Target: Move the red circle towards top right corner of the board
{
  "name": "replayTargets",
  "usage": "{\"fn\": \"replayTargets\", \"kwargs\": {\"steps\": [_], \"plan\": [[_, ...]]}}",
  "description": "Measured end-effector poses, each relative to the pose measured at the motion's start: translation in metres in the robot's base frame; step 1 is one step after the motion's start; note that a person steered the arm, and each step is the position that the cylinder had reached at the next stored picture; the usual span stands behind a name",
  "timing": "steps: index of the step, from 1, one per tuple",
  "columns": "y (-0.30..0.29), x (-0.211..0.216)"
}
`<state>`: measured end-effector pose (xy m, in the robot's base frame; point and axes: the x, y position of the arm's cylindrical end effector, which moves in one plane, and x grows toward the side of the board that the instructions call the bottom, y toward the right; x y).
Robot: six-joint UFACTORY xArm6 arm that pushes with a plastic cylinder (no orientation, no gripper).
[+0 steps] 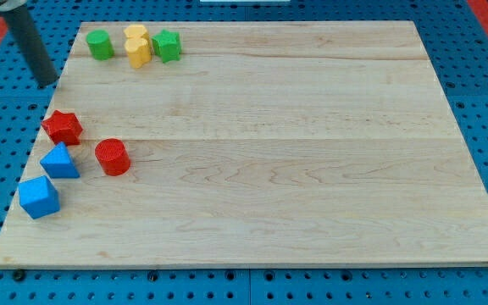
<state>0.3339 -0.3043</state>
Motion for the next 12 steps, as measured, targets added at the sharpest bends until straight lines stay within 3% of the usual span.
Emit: {"fn": "replayTargets", "kwargs": {"steps": [2, 4, 6, 8, 9, 10, 12], "plan": [[0.019, 0.119], [0.128, 0.130], [0.021, 0.137], [0.000, 0.167], [0.000, 0.201], [0.013, 0.225], [0.121, 0.177]]}}
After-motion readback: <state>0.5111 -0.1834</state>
